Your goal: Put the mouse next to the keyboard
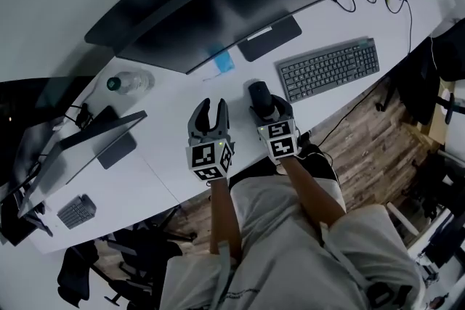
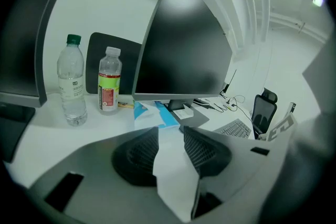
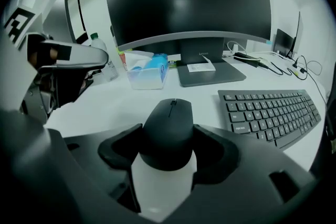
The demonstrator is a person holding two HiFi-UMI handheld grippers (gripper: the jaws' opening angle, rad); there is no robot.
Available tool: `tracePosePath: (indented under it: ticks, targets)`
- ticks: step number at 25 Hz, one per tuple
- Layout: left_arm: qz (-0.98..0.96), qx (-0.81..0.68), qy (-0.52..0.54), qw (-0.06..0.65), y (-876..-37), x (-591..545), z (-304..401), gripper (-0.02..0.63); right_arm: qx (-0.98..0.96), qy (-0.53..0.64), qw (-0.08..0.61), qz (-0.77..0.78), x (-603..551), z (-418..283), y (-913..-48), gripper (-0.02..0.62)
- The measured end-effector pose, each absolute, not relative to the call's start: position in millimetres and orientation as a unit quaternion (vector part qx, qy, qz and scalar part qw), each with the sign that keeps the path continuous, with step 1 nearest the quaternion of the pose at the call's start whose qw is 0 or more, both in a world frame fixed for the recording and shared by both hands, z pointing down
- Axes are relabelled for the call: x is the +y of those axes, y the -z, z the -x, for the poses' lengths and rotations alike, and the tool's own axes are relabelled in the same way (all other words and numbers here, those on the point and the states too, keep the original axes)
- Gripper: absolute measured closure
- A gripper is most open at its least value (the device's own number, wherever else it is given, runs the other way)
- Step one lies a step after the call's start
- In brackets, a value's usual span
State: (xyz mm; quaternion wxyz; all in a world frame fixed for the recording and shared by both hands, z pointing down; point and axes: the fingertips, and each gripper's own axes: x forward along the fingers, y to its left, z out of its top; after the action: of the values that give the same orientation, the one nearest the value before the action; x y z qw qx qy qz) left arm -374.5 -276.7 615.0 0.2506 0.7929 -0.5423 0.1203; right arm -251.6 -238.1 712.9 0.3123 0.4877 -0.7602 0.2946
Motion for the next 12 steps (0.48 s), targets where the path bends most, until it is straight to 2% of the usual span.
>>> tracePosePath:
  ticks: [12]
  targets:
    - [-0.754, -0.593, -0.144, 0.242, -608.8, -242.3, 327.7, 0.448, -0.832, -0.281, 0.261, -0.401, -244.7, 240.0, -676.9, 0.293]
